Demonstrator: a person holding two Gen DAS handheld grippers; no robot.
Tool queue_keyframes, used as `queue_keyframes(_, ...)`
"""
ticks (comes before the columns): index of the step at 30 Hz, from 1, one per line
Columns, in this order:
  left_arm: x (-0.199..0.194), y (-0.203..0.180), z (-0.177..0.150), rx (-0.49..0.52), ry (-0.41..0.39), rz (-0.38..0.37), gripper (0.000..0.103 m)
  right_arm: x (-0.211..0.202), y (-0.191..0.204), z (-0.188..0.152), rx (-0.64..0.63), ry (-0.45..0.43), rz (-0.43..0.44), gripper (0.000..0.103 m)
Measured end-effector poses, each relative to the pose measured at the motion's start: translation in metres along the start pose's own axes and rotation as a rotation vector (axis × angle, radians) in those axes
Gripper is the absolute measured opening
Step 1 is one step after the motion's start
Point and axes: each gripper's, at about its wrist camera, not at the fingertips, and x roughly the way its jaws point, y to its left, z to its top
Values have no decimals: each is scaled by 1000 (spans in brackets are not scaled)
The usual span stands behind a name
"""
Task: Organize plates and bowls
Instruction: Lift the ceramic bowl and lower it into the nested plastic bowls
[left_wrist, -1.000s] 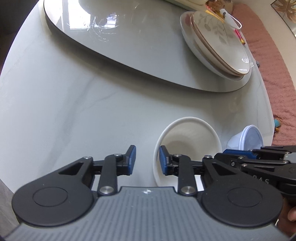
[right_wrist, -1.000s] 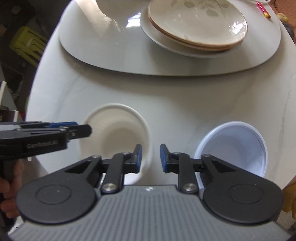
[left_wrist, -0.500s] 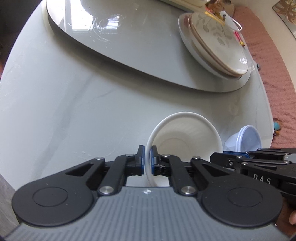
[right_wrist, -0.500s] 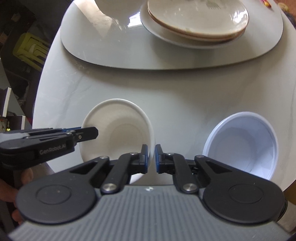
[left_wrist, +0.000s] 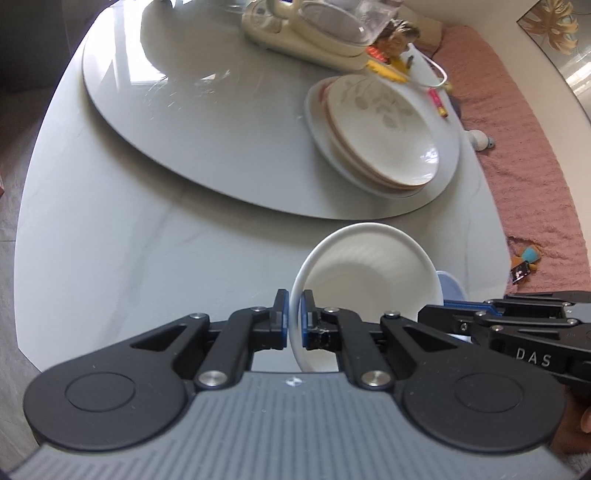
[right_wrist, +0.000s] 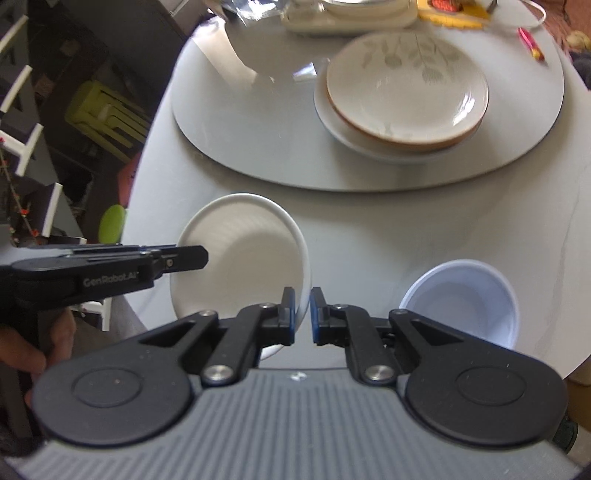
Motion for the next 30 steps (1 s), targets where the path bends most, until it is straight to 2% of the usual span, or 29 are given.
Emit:
queue_keyframes(7,-12,-34,0,-7,-36,-1,7,-25,-16,4,-25,-31,1,11)
queue_keyframes(14,-8,-60,-3,-24,-61,-32,8,-38,-42,-5,7,-44,18,12)
queue_keyframes(23,11,-96,-13,-15,-25,-51,8,-47,-84,-22,89,-53,20,13)
queue_keyframes(30,44,-129,-21,20,36,-66,8,-42,-116,-40,196,-56,-52,13)
